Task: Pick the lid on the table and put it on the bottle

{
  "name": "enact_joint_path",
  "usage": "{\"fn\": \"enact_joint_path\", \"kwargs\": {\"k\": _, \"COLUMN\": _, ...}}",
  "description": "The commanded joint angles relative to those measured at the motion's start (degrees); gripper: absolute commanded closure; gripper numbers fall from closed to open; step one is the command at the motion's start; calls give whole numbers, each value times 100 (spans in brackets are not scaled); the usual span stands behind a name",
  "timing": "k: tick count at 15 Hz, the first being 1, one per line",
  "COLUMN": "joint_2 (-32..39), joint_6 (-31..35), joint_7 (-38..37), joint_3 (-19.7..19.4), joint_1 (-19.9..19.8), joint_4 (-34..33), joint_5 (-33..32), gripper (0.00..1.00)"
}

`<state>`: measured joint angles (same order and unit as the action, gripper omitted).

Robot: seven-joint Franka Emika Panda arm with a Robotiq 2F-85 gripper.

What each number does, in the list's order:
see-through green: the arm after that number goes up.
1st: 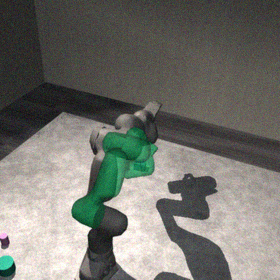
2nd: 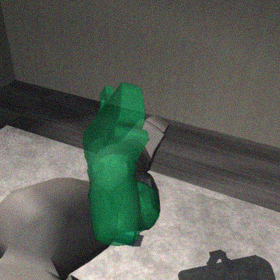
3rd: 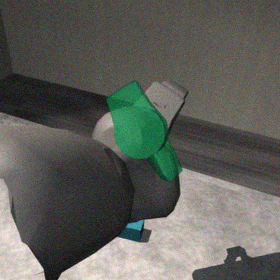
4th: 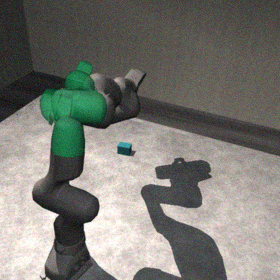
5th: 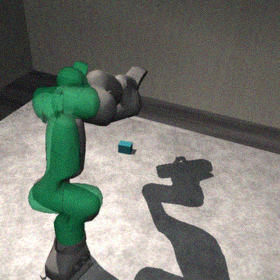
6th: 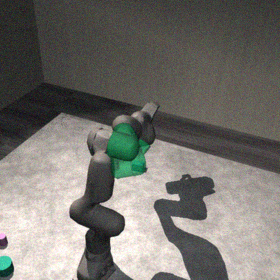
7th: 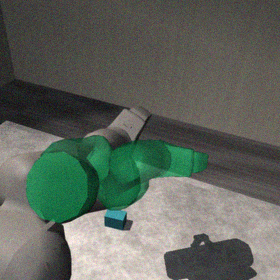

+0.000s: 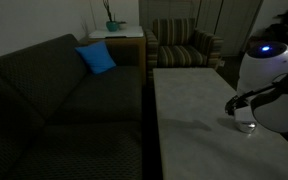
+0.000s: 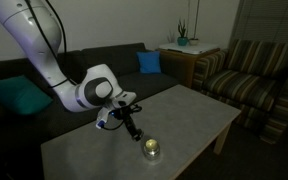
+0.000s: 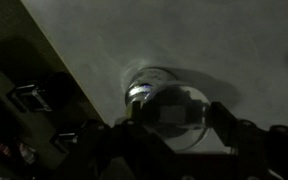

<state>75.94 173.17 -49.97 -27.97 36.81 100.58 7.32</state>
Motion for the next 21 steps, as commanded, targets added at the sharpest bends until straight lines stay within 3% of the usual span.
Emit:
{"fn": "enact_joint_path", "kwargs": {"k": 1, "joint_2": -628, "joint_6": 560, "joint_7": 322, "joint_3": 8, "joint_1": -47, "joint_4": 920, "joint_5": 55, "gripper": 56}}
{"fn": "enact_joint_path", "kwargs": {"k": 4, "joint_2": -1177, "joint_6": 1359, "joint_7": 1452, "joint_3": 535, "joint_1": -955, "joint_4": 1262, "joint_5": -254, "gripper": 56}}
{"fn": "enact_joint_path", "kwargs": {"k": 7, "joint_2": -1588, "joint_6": 1400, "joint_7": 2600, "joint_3": 838, "joint_1": -1546, "joint_4": 1499, "joint_5": -292, "gripper": 56}}
{"fn": "enact_joint_path", "kwargs": {"k": 11, "joint_2": -1756, "joint_6": 1450, "joint_7": 2865, "joint_3": 452, "joint_1": -1229, "joint_4": 1780, "joint_5": 397, "gripper": 56}}
{"fn": "enact_joint_path", "kwargs": {"k": 12, "joint_2": -1540, "joint_6": 1357, "joint_7": 2987, "joint_3": 592, "joint_1": -1463, "joint_4": 1414, "joint_5": 386, "gripper": 56}}
{"fn": "enact_joint_path", "kwargs": {"k": 13, "joint_2": -1567, "joint_6": 1356, "joint_7": 3005, "joint_3": 572, "joint_1": -1440, "joint_4": 1434, "joint_5": 450, "gripper": 31}}
{"fn": "enact_joint_path", "kwargs": {"k": 21, "joint_2": -1534, "joint_6": 1354, "joint_7": 3014, "joint_3": 587, "joint_1": -1434, "joint_4": 1405, "joint_5": 479, "gripper": 31}}
